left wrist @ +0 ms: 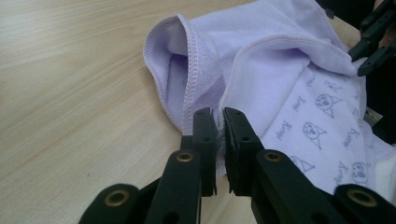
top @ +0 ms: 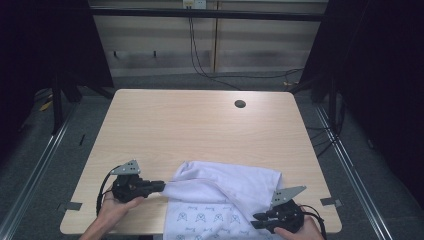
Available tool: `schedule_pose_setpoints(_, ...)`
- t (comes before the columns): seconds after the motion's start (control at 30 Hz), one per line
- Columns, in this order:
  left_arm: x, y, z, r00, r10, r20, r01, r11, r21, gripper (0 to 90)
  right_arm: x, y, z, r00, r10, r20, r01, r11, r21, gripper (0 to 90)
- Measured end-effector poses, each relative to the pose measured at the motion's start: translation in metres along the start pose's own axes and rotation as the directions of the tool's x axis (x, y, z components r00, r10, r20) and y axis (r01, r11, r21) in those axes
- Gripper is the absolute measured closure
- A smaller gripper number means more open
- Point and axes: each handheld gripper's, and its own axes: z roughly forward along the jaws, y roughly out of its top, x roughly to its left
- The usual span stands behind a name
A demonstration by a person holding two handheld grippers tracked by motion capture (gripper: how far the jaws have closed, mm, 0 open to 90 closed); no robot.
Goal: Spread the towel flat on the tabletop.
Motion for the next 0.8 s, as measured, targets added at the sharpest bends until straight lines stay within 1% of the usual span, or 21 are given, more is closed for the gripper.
schedule_pose_setpoints(0.03,0.000,0.000,0.000,1.0000,0.005,-0.004,-0.005,1.0000,-0.001,84.1,0.001,0.001,-0.001,0.9999,-0.008,0.015,0.008,1.000,-0.009,84.5)
schedule_pose_setpoints(0.1,0.001,0.003,-0.002,0.9999,0.008,-0.010,-0.009,0.9998,-0.018,84.4,-0.001,0.003,-0.009,0.9999,-0.005,0.014,0.006,0.997,-0.081,85.2)
schedule_pose_setpoints(0.13,0.002,0.007,-0.004,0.9998,0.010,-0.015,-0.010,0.9991,-0.042,84.6,-0.004,0.005,-0.015,0.9995,0.008,0.030,-0.005,0.993,-0.119,85.4)
schedule_pose_setpoints(0.17,0.003,0.009,-0.006,0.9998,0.012,-0.017,-0.013,0.9985,-0.052,84.8,-0.008,0.009,-0.025,0.9984,0.013,0.055,-0.005,0.988,-0.153,85.5)
schedule_pose_setpoints(0.2,0.003,0.014,-0.007,0.9996,0.013,-0.026,-0.014,0.9975,-0.069,84.8,-0.012,0.012,-0.032,0.9971,0.013,0.076,0.000,0.985,-0.171,85.6)
schedule_pose_setpoints(0.27,0.006,0.027,-0.011,0.9994,0.012,-0.034,-0.016,0.9938,-0.110,84.9,-0.024,0.023,-0.053,0.9925,0.025,0.120,0.004,0.972,-0.233,85.7)
schedule_pose_setpoints(0.3,0.006,0.032,-0.012,0.9990,0.017,-0.042,-0.022,0.9922,-0.122,85.0,-0.031,0.033,-0.066,0.9879,0.031,0.152,0.011,0.965,-0.264,85.7)
schedule_pose_setpoints(0.33,0.006,0.040,-0.015,0.9982,0.024,-0.055,-0.032,0.9897,-0.140,85.1,-0.035,0.039,-0.075,0.9850,0.031,0.170,0.018,0.960,-0.280,85.7)
schedule_pose_setpoints(0.4,0.007,0.055,-0.023,0.9978,0.021,-0.063,-0.033,0.9790,-0.201,85.2,-0.042,0.057,-0.096,0.9761,0.027,0.216,0.046,0.945,-0.324,85.7)
schedule_pose_setpoints(0.43,0.008,0.064,-0.029,0.9974,0.025,-0.068,-0.039,0.9736,-0.225,85.2,-0.045,0.066,-0.106,0.9731,0.026,0.229,0.058,0.935,-0.349,85.8)
schedule_pose_setpoints(0.47,0.008,0.074,-0.035,0.9966,0.029,-0.077,-0.048,0.9655,-0.256,85.2,-0.048,0.075,-0.115,0.9699,0.021,0.243,0.073,0.926,-0.370,85.8)
schedule_pose_setpoints(0.5,0.008,0.081,-0.039,0.9959,0.032,-0.085,-0.054,0.9617,-0.269,85.3,-0.050,0.086,-0.124,0.9664,0.014,0.257,0.093,0.913,-0.398,85.9)
schedule_pose_setpoints(0.53,0.009,0.091,-0.045,0.9942,0.039,-0.100,-0.067,0.9550,-0.289,85.3,-0.052,0.093,-0.128,0.9643,0.009,0.265,0.105,0.906,-0.410,85.9)
schedule_pose_setpoints(0.57,0.009,0.098,-0.049,0.9927,0.043,-0.113,-0.075,0.9518,-0.297,85.3,-0.054,0.106,-0.133,0.9601,0.002,0.280,0.121,0.899,-0.421,85.9)
schedule_pose_setpoints(0.6,0.011,0.108,-0.056,0.9909,0.040,-0.128,-0.080,0.9430,-0.323,85.3,-0.056,0.113,-0.135,0.9554,-0.003,0.295,0.135,0.895,-0.426,85.9)
schedule_pose_setpoints(0.63,0.012,0.115,-0.060,0.9894,0.035,-0.141,-0.082,0.9369,-0.340,85.3,-0.060,0.125,-0.138,0.9539,-0.001,0.300,0.140,0.886,-0.442,85.9)
schedule_pose_setpoints(0.67,0.015,0.125,-0.067,0.9869,0.028,-0.159,-0.085,0.9282,-0.362,85.3,-0.063,0.133,-0.139,0.9529,-0.001,0.303,0.145,0.880,-0.452,85.8)
schedule_pose_setpoints(0.7,0.017,0.130,-0.071,0.9857,0.024,-0.167,-0.085,0.9236,-0.374,85.3,-0.067,0.145,-0.141,0.9512,-0.001,0.308,0.152,0.871,-0.468,85.9)
schedule_pose_setpoints(0.73,0.019,0.140,-0.078,0.9816,0.013,-0.191,-0.088,0.9165,-0.390,85.3,-0.070,0.152,-0.141,0.9508,-0.001,0.310,0.156,0.866,-0.476,85.9)
schedule_pose_setpoints(0.77,0.021,0.145,-0.081,0.9801,0.011,-0.198,-0.091,0.9130,-0.398,85.3,-0.074,0.164,-0.142,0.9474,-0.005,0.320,0.168,0.859,-0.484,85.9)
schedule_pose_setpoints(0.8,0.024,0.153,-0.085,0.9768,0.005,-0.214,-0.094,0.9083,-0.408,85.3,-0.076,0.171,-0.142,0.9460,-0.008,0.324,0.175,0.854,-0.489,85.9)
